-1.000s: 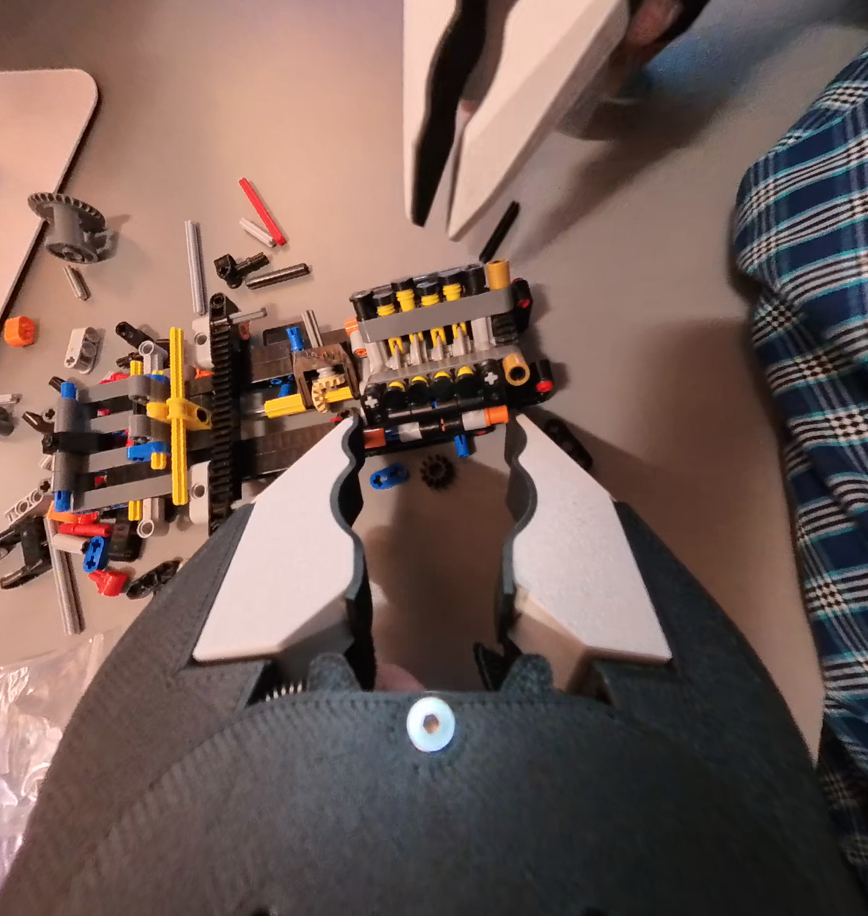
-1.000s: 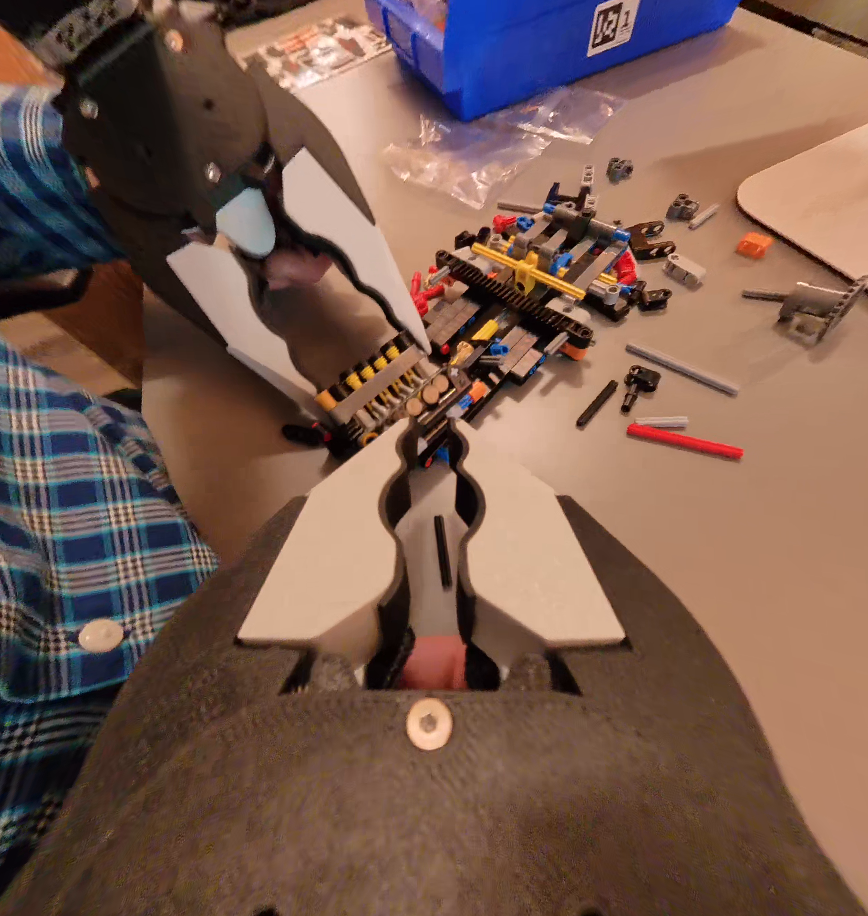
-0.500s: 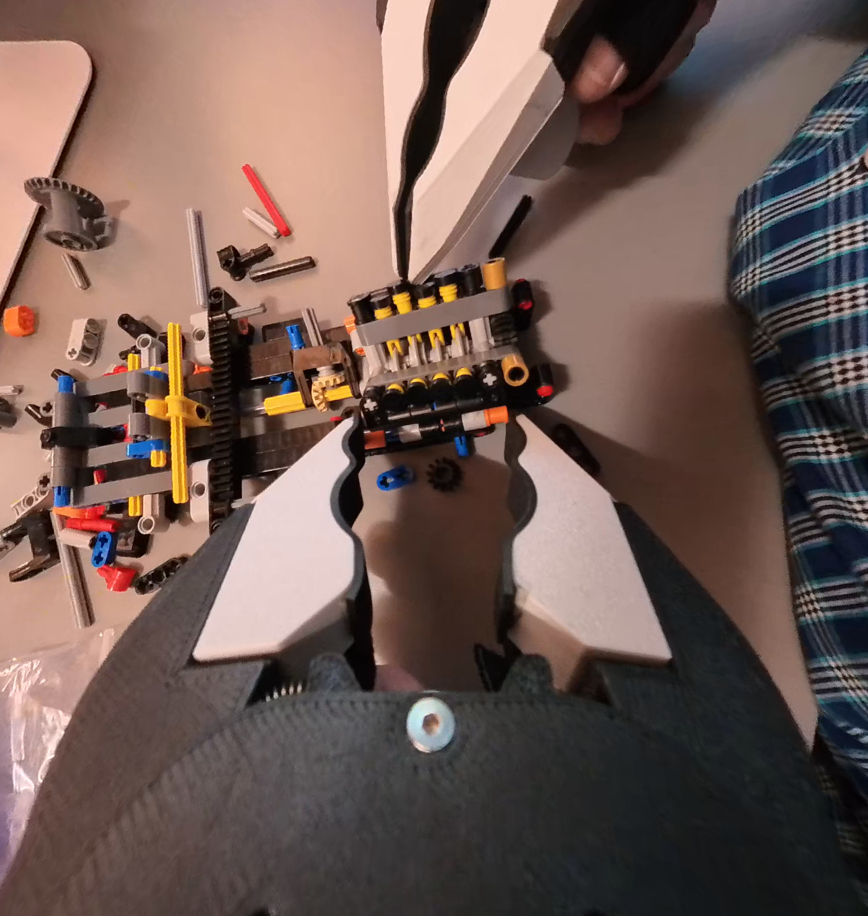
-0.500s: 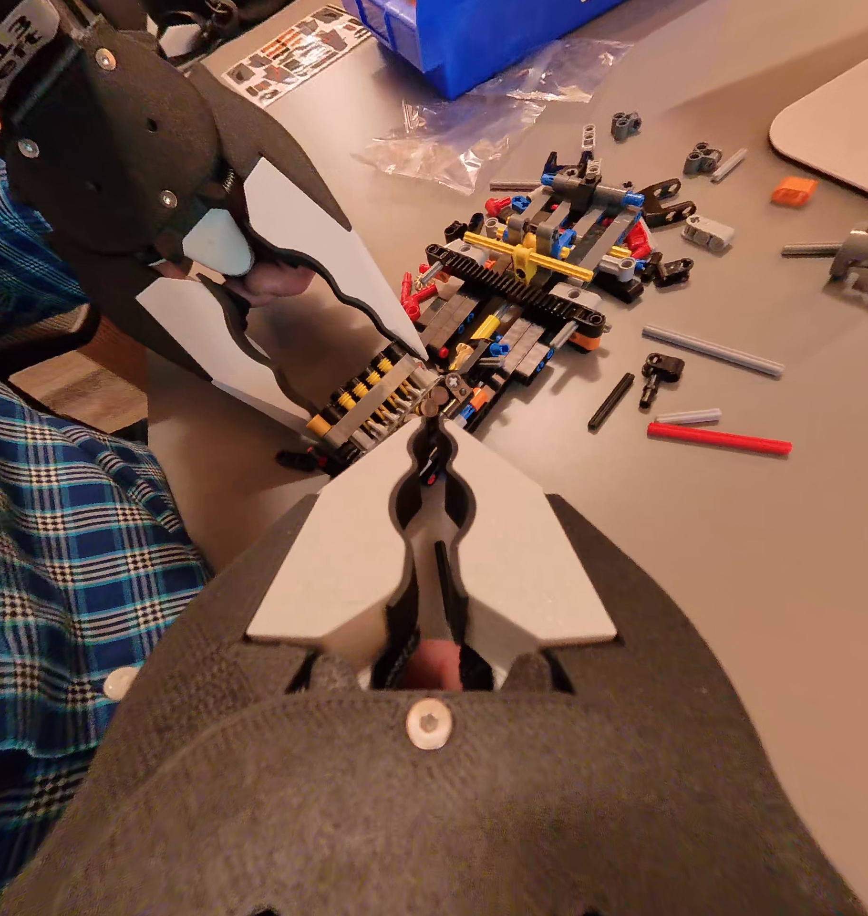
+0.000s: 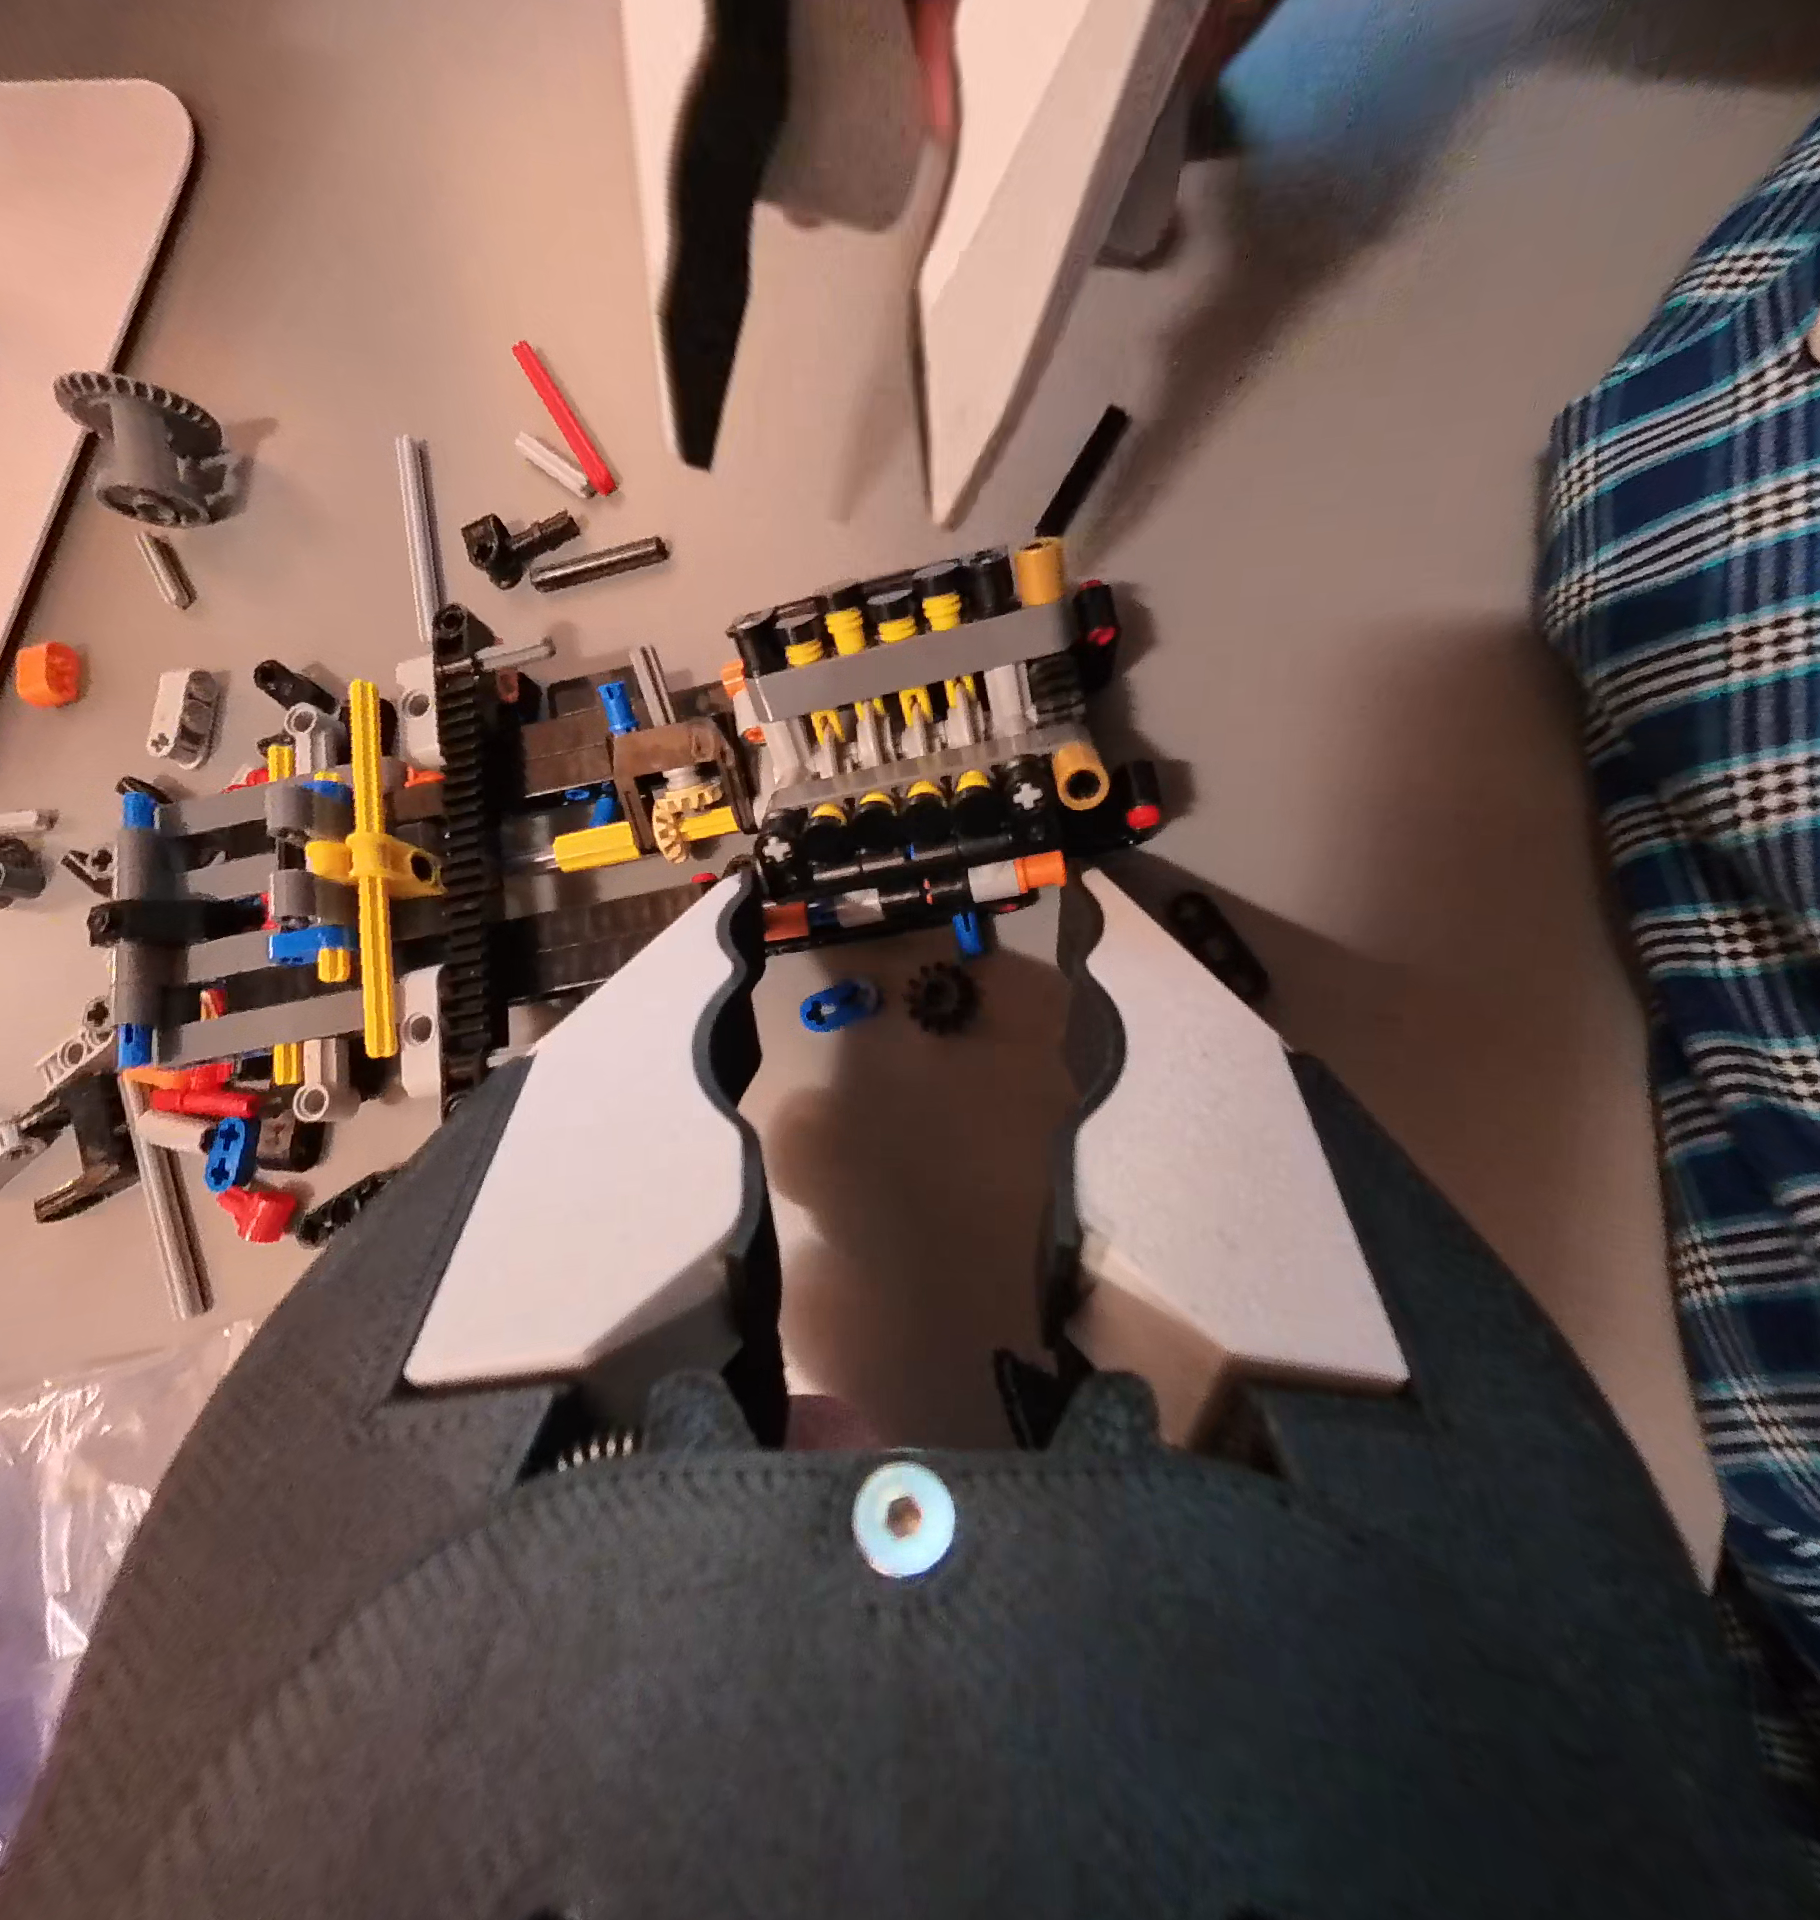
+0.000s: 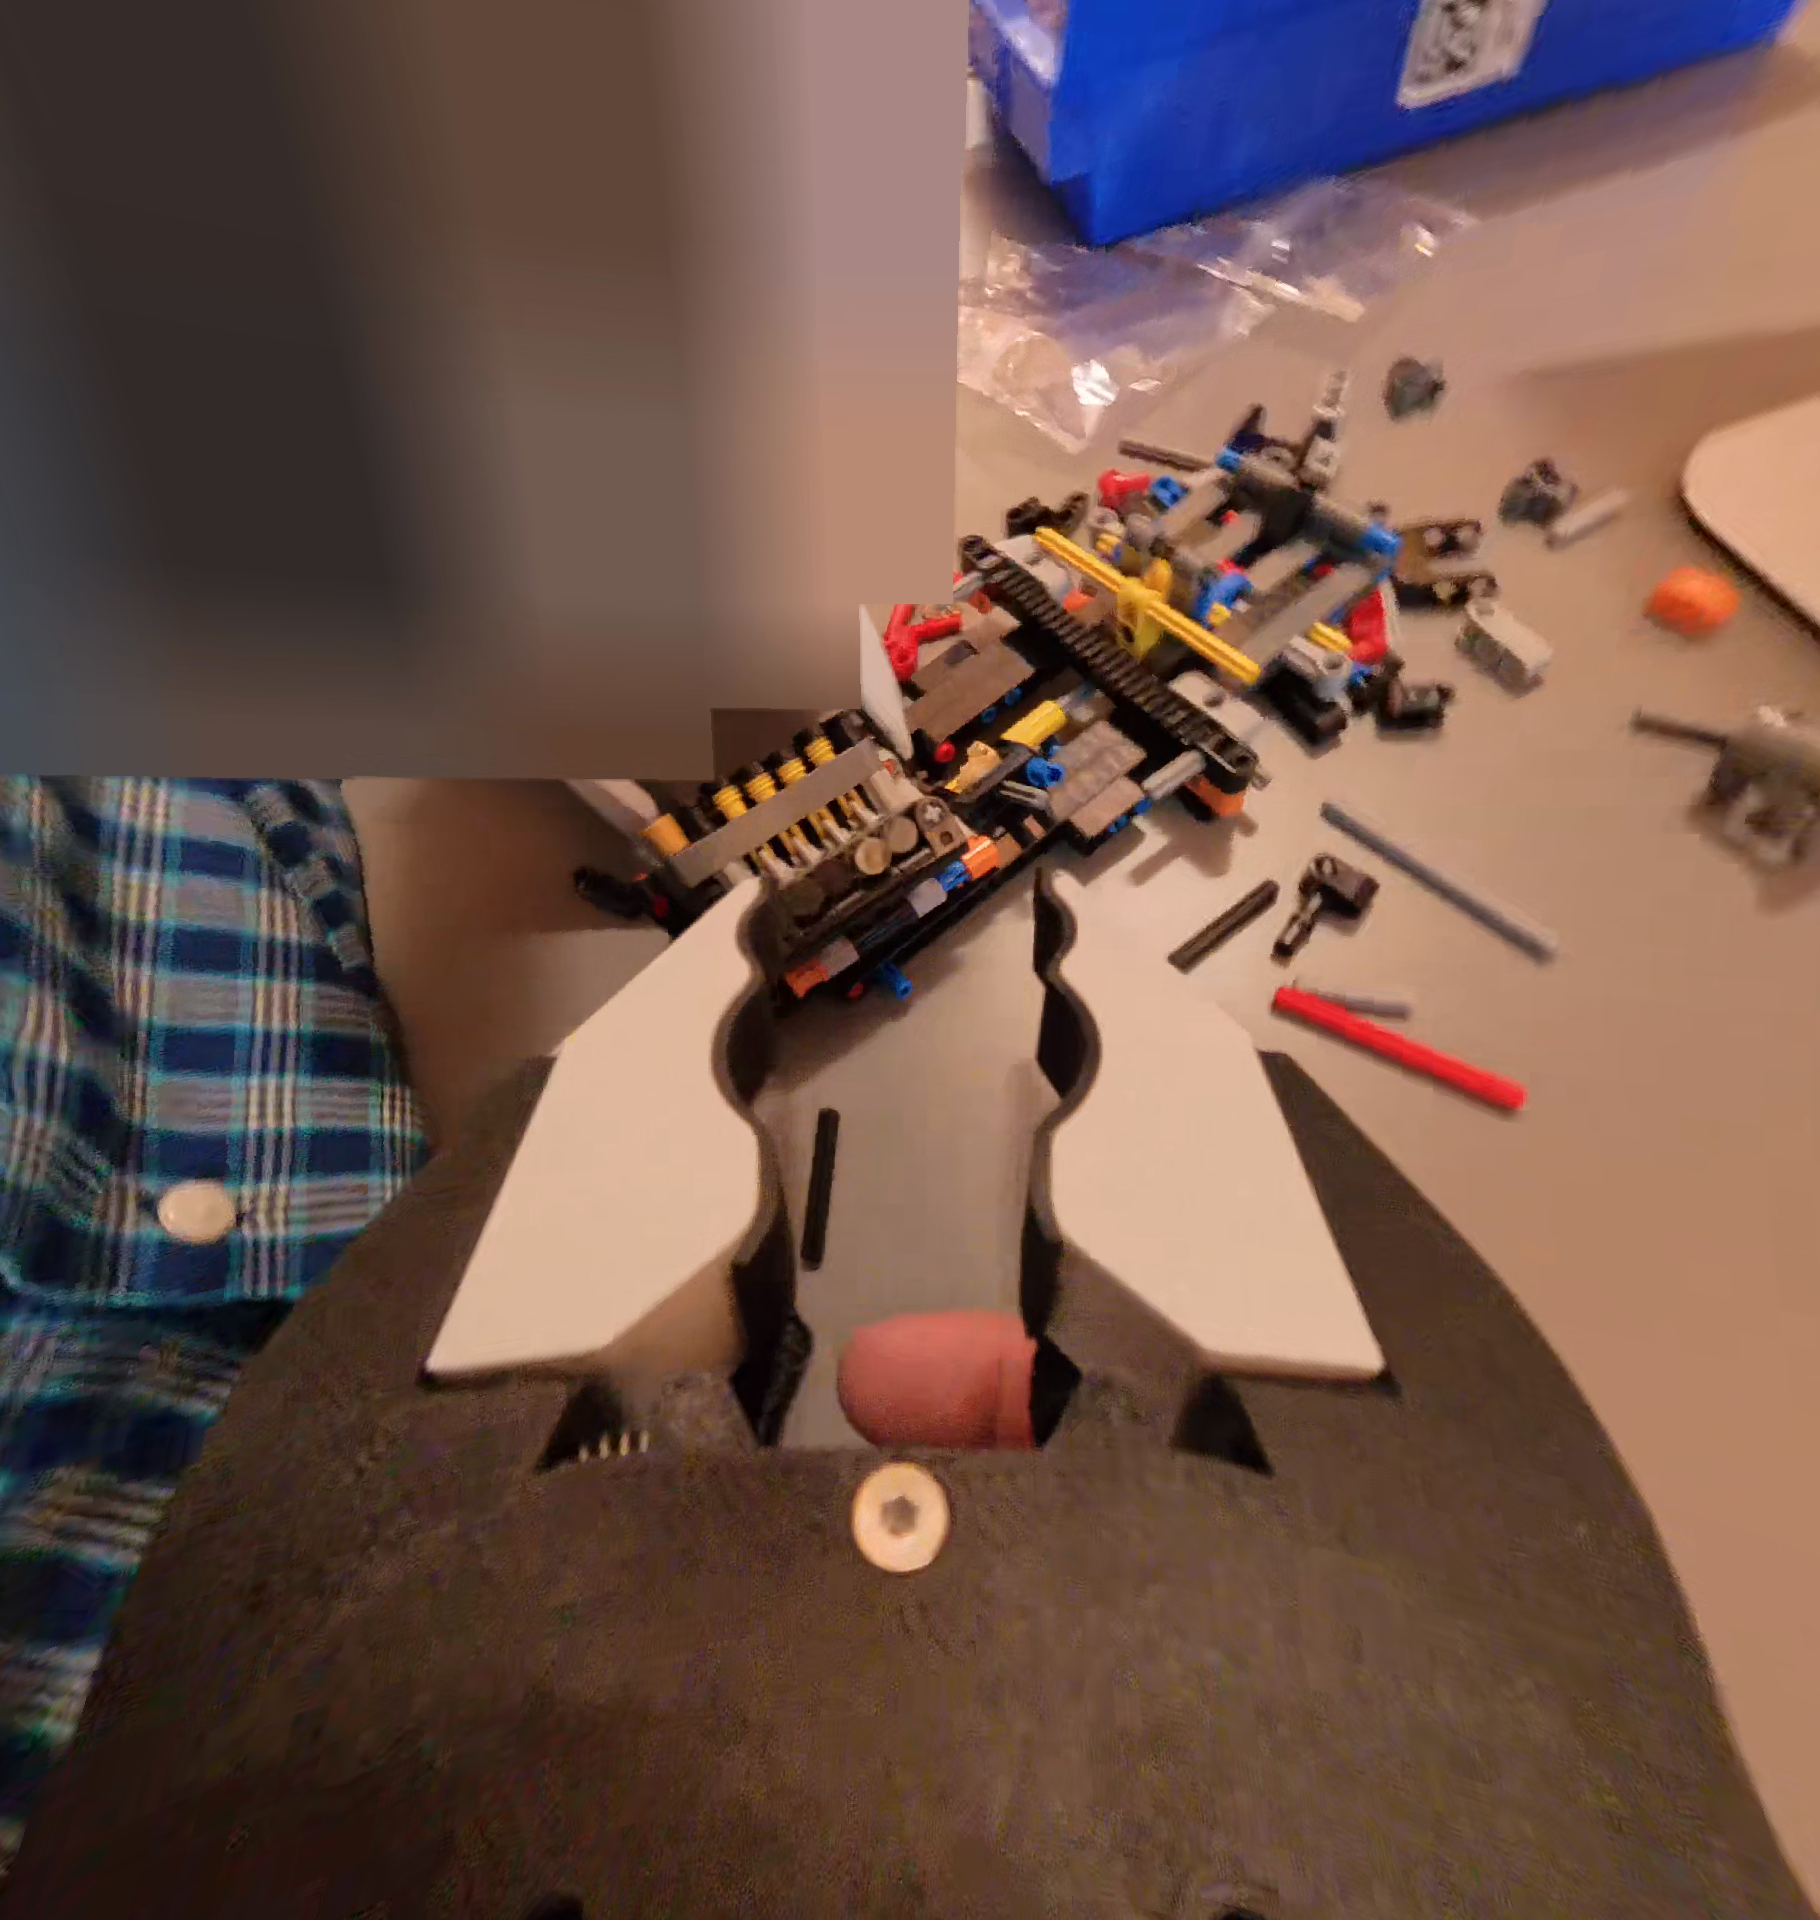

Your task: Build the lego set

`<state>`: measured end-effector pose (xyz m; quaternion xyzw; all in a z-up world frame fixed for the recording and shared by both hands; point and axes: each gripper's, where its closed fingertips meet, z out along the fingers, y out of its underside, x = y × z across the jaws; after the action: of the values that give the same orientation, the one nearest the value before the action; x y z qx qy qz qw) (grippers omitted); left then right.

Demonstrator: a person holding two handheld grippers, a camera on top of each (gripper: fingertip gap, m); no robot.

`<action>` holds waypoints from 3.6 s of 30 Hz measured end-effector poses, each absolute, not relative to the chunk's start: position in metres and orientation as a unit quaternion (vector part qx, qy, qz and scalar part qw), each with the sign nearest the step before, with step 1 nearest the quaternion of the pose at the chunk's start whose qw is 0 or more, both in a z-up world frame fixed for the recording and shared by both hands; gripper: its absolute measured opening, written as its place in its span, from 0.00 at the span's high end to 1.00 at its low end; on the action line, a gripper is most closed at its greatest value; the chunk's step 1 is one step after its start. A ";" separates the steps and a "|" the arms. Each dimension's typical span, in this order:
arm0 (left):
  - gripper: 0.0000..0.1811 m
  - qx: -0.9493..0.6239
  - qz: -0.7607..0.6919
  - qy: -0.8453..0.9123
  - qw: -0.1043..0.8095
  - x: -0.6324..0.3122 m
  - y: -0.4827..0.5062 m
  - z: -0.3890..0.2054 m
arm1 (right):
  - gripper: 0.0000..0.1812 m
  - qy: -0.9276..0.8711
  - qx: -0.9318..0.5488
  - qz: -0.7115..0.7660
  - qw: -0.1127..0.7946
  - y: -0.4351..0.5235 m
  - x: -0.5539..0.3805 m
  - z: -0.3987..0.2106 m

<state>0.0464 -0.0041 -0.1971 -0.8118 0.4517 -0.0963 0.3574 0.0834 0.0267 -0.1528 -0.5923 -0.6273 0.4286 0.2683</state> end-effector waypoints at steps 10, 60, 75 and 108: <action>0.69 -0.809 -0.102 0.463 0.348 0.054 -0.007 -0.192 | 0.70 -0.736 -0.475 0.435 0.209 0.021 0.079 -0.162; 0.69 -0.815 -0.107 0.474 0.317 0.053 -0.013 -0.190 | 0.70 -0.805 -0.397 0.410 0.160 0.010 0.076 -0.181; 0.69 -0.815 -0.126 0.455 0.336 0.054 -0.013 -0.189 | 0.70 -0.808 -0.393 0.408 0.165 0.011 0.076 -0.182; 0.72 -0.803 -0.078 0.426 0.410 0.046 -0.003 -0.189 | 0.70 -0.805 -0.400 0.406 0.166 0.012 0.077 -0.182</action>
<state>0.0465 -0.0027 -0.1890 -0.8029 0.4257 -0.0782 0.4100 0.0767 0.0124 -0.1819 -0.3997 -0.8048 0.4064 0.1656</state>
